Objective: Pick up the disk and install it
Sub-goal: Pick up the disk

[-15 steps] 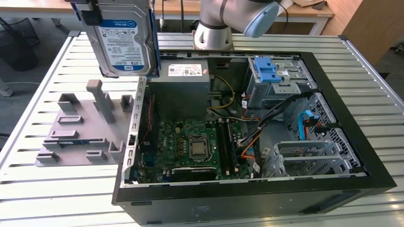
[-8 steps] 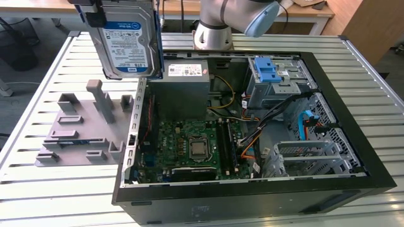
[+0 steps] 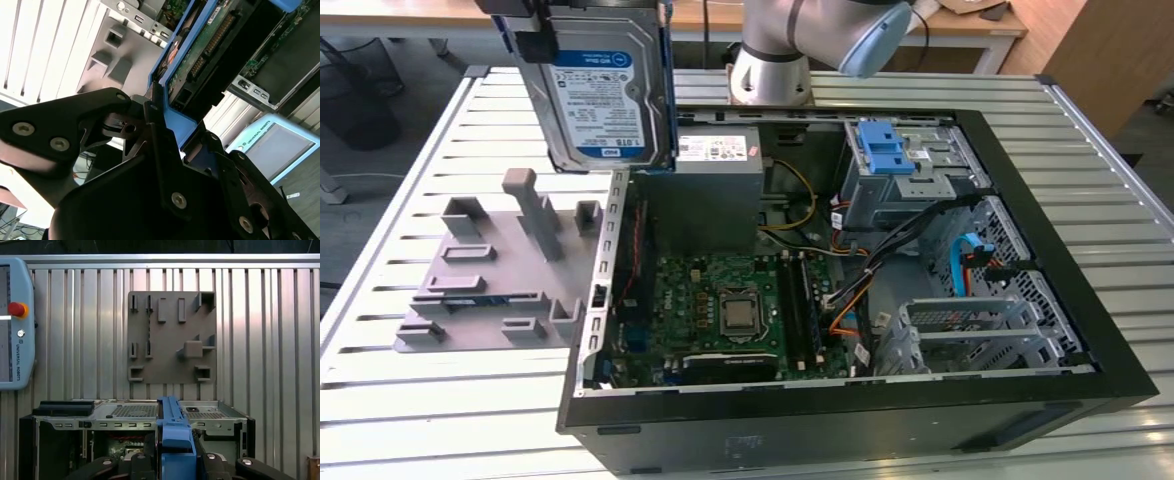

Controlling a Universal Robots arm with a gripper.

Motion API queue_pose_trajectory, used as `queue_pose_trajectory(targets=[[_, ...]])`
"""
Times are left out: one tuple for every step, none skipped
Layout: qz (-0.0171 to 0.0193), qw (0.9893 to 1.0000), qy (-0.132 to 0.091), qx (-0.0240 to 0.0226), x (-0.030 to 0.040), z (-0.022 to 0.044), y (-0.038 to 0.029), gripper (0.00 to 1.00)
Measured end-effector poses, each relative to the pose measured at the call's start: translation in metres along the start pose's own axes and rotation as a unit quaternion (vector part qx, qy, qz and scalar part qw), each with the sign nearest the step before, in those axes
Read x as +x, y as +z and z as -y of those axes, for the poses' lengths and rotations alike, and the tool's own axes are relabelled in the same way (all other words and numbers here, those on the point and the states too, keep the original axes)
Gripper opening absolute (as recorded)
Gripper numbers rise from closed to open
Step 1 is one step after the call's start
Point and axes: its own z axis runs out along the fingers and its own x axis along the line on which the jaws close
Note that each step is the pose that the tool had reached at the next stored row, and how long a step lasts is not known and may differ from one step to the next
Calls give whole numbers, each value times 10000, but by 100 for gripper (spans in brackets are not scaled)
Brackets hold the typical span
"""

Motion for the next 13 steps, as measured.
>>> queue_pose_trajectory(targets=[[0,10000,0,-1,6,14,0,36],[0,10000,0,-1,12,28,-1,36],[0,10000,0,-2,18,42,-1,36],[0,10000,0,-3,24,56,-1,36],[0,10000,0,-3,30,70,-1,36],[0,10000,0,-4,36,83,-2,36],[0,10000,0,-5,42,97,-2,36],[0,10000,0,-6,48,111,-2,36],[0,10000,0,-6,55,125,-2,36],[0,10000,0,-7,60,139,-3,36],[0,10000,0,-8,67,153,-3,36],[0,10000,0,-8,72,167,-3,36],[0,10000,0,-9,78,181,-4,36]])
